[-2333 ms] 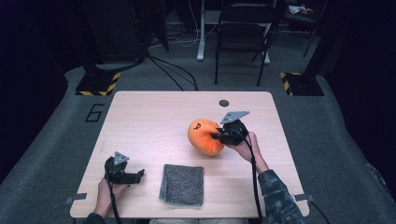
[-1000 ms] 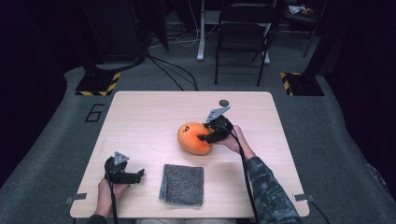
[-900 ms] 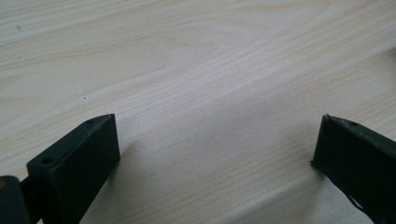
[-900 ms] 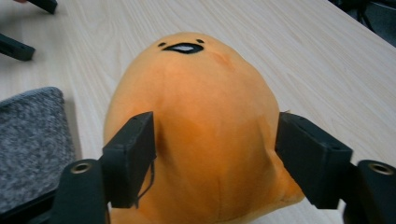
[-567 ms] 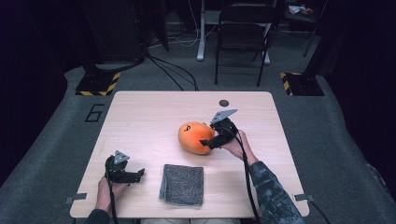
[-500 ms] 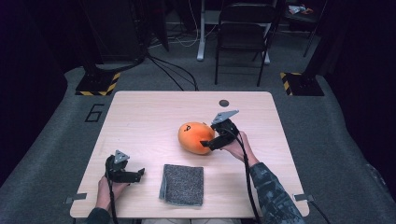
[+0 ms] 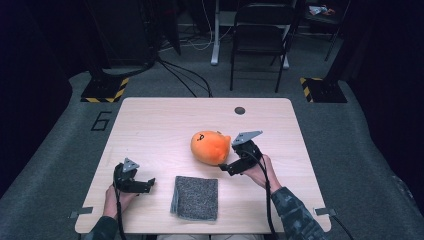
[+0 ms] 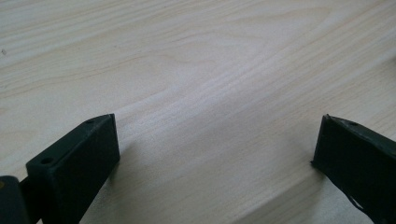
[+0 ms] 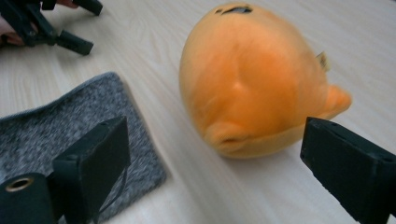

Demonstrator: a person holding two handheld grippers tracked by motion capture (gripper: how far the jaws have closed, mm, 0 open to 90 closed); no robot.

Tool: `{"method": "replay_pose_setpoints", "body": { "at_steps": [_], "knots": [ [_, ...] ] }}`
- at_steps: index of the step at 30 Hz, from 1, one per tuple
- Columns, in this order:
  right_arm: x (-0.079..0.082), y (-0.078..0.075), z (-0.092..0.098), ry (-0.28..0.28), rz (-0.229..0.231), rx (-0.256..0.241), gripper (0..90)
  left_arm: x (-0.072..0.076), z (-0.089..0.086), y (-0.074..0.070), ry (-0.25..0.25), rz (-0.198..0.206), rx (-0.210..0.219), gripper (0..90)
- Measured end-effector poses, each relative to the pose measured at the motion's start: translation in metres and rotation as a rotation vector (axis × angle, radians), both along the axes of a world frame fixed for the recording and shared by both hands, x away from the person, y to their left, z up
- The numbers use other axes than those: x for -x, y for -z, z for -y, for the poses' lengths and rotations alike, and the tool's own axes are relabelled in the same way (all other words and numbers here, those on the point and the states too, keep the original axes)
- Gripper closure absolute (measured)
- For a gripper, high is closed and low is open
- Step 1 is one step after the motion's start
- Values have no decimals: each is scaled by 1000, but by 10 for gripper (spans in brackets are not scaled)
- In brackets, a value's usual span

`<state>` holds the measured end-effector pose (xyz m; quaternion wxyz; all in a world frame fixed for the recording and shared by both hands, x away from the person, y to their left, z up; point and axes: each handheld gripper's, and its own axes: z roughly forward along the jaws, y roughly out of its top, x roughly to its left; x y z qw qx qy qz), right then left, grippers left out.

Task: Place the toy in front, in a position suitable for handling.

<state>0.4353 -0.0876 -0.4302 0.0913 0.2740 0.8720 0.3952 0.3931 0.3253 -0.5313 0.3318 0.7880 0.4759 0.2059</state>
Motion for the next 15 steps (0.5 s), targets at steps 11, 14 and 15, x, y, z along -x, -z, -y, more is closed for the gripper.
{"method": "replay_pose_setpoints", "body": {
  "at_steps": [11, 14, 15],
  "knots": [
    [41, 6, -18, -64, -1, 41, 42, -1, 0, 0, 6, 5, -2, 0],
    [48, 10, -26, -82, -10, 51, 30, -1, -1, 0, 7, 4, -4, 0],
    [50, 12, -29, -94, -11, 61, 26, -1, 0, 0, 6, 5, -2, 0]
  ]
}}
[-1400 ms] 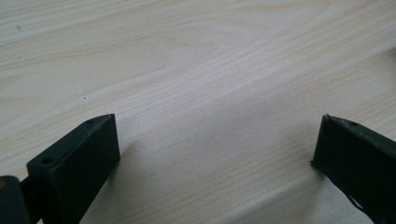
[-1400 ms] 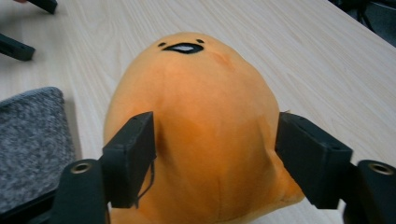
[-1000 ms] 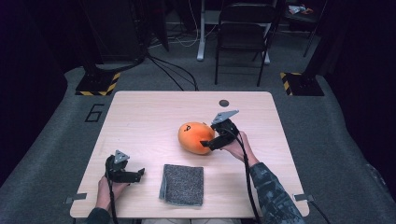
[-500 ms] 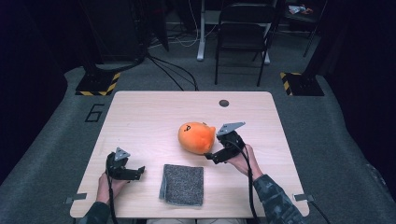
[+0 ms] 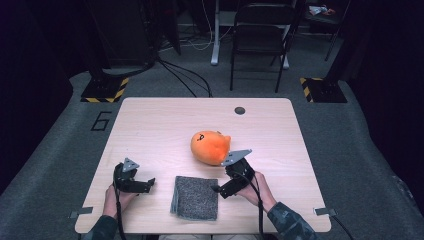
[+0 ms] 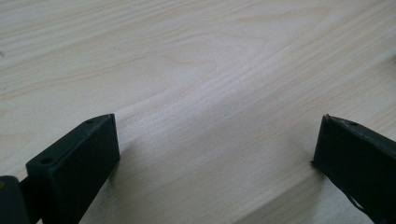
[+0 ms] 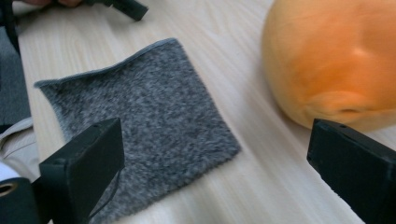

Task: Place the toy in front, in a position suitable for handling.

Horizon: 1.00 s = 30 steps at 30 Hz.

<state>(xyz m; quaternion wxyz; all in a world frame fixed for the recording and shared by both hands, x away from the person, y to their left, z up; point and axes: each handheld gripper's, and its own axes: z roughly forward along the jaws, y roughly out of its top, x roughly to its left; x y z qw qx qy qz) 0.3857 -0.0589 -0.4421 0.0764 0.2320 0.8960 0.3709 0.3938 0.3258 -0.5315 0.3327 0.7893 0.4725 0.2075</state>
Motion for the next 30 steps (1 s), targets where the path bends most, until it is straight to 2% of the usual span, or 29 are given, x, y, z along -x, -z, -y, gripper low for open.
{"method": "replay_pose_setpoints", "body": {
  "at_steps": [8, 14, 20, 25, 27, 30],
  "knots": [
    [9, 15, -25, -51, -36, 54, 0, 0, 0, 0, 2, -3, 0, 0],
    [11, 25, -42, -79, -43, 81, 0, 0, 0, 0, 2, -4, -1, 0],
    [9, 45, -68, -119, -48, 131, 0, 0, 0, 0, 1, -4, -1, 0],
    [4, 59, -77, -126, -53, 168, 0, 0, 0, 0, 0, 0, 0, 0],
    [1, 64, -77, -122, -68, 177, 1, 0, 0, 0, -1, 0, 0, 0],
    [2, 68, -78, -116, -59, 189, 19, 0, 0, 0, 2, -3, -1, 0]
  ]
}}
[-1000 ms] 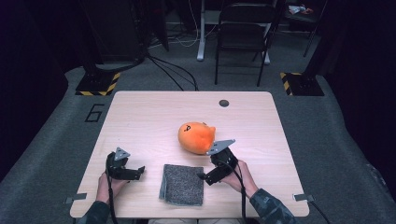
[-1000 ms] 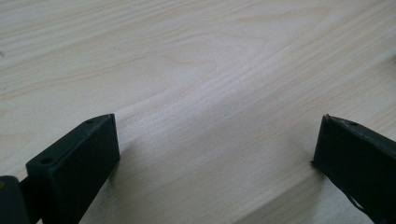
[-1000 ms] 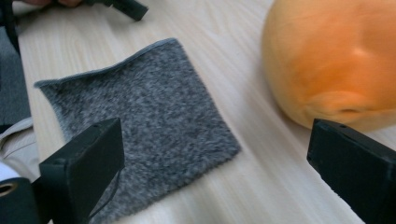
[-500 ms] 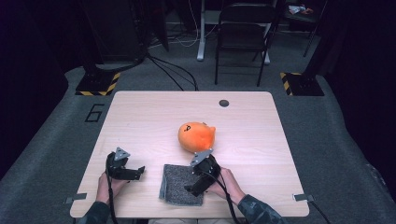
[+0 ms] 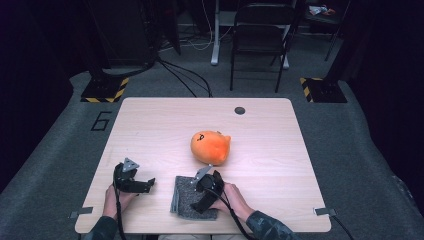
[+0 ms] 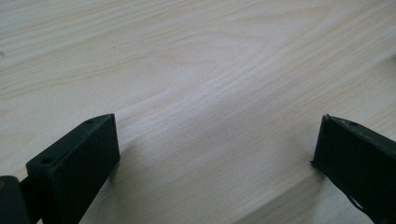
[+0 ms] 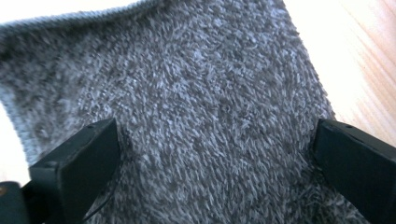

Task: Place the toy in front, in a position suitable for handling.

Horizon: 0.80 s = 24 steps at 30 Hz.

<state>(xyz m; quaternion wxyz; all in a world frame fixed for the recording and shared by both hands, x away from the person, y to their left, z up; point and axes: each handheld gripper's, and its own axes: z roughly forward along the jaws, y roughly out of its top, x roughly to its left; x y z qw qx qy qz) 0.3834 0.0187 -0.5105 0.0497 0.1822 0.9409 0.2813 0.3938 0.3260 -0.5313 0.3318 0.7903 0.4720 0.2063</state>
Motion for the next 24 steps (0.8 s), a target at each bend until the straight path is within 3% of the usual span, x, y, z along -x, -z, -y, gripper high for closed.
{"method": "replay_pose_setpoints", "body": {
  "at_steps": [7, 15, 16, 17, 19, 24],
  "knots": [
    [2, 0, 1, 12, 19, 8, 113, 0, 0, 0, 0, -4, -2, 0],
    [7, -6, 2, -17, 25, -9, 417, 0, 0, 0, -2, -4, -1, 0],
    [7, -6, 2, -17, 25, -9, 417, 0, 0, 0, -2, -4, -1, 0],
    [7, -6, 2, -24, 24, -12, 500, 0, 0, 0, -2, -4, -1, 0],
    [7, -7, 4, -21, 22, -17, 576, 0, 0, 0, -2, -4, -1, 0],
    [5, -7, 5, -26, 21, -27, 678, 0, 0, 0, -2, -4, -1, 0]
  ]
}}
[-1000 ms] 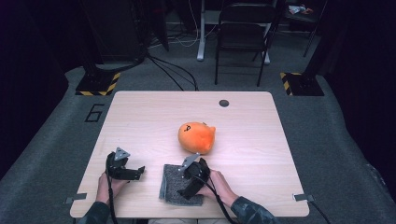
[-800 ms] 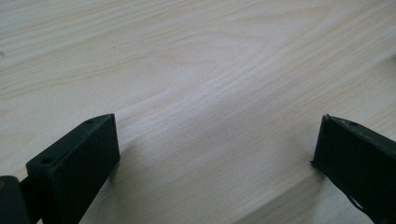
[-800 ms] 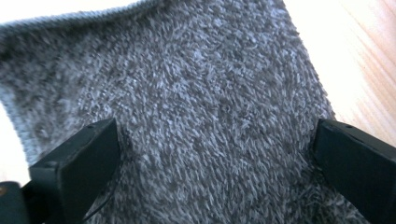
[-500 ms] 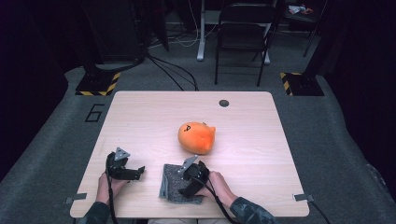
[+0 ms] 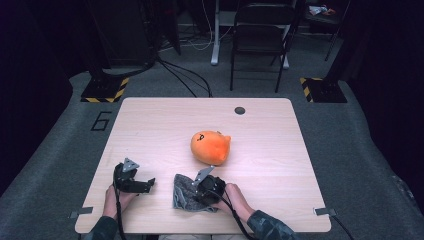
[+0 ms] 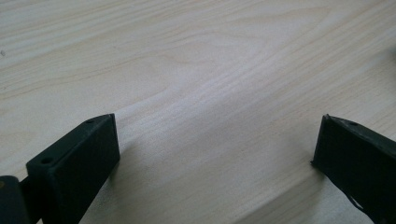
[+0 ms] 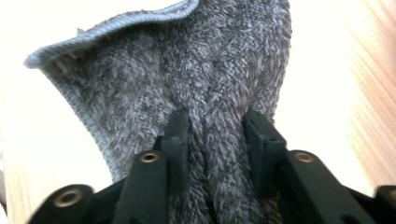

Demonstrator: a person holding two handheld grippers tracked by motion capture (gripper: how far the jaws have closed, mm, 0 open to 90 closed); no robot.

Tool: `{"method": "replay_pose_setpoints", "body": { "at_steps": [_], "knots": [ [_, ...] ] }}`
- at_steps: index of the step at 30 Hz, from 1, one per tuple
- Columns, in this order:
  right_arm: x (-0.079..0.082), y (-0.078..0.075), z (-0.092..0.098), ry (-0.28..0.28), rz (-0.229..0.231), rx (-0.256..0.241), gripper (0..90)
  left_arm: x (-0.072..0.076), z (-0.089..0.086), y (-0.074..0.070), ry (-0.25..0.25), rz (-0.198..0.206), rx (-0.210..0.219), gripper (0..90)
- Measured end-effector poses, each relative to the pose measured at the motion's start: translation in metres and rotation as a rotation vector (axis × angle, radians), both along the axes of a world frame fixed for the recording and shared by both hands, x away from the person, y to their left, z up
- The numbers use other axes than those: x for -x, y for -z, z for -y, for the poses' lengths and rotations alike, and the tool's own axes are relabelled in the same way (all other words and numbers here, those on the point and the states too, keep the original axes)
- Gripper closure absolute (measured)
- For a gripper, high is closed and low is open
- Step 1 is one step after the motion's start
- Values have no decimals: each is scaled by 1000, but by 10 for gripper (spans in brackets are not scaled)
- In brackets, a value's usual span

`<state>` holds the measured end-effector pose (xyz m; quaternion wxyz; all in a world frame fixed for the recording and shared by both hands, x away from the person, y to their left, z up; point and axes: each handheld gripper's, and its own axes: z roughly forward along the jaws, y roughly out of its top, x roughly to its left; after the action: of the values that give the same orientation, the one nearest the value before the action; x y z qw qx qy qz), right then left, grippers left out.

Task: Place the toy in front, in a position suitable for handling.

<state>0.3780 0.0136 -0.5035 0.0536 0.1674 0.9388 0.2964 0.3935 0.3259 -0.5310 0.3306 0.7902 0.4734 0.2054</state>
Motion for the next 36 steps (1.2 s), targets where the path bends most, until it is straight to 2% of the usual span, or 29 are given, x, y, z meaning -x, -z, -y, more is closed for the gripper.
{"method": "replay_pose_setpoints", "body": {
  "at_steps": [4, 13, 15, 18, 25, 36],
  "knots": [
    [2, 0, -1, -11, 12, 0, 718, 0, 0, 0, 0, -1, 0, 0],
    [1, -8, 1, -34, 35, -3, 732, 0, 0, 0, 0, 3, 1, 0],
    [1, -17, 5, -22, 38, -29, 732, 0, 0, 0, -1, 3, 1, 0],
    [1, -21, 10, -22, 36, -37, 731, 0, 0, 0, 0, 2, 0, 0],
    [3, -28, 23, -29, 31, -30, 731, 0, 0, 0, 0, 2, 0, 0],
    [6, -31, 47, -4, 28, -4, 729, 0, 0, 0, 0, 3, 1, 0]
  ]
}}
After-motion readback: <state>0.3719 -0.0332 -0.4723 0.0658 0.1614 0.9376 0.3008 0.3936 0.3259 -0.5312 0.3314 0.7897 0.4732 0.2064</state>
